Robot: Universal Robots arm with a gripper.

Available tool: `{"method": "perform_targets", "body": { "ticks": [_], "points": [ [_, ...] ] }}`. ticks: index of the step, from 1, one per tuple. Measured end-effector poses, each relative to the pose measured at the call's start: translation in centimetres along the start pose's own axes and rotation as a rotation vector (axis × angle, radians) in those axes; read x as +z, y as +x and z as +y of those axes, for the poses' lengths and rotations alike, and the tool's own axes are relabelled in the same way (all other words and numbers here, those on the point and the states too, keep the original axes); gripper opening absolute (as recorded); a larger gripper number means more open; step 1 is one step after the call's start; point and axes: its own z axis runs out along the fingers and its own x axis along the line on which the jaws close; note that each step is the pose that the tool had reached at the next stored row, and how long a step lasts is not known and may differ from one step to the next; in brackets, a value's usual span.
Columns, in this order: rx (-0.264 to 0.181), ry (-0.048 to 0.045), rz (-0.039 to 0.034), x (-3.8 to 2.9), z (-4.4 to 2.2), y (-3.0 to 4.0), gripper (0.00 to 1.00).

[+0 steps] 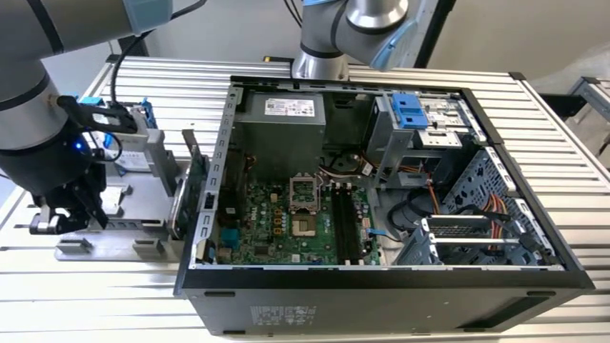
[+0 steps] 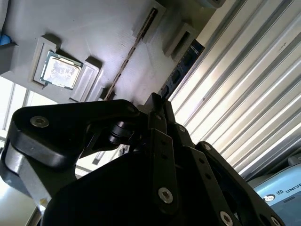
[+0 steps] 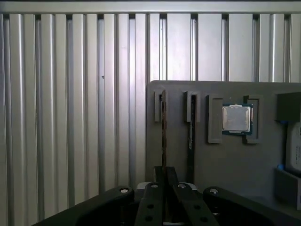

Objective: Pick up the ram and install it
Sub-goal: 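Pick up the ram and move it above insertion slot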

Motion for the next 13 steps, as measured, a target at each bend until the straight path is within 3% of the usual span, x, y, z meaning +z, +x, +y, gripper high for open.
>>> {"method": "perform_targets", "body": {
  "ticks": [13],
  "points": [
    [0.0,0.0001,0.0,-1.31,0.05,0.0,0.0]
  ]
}}
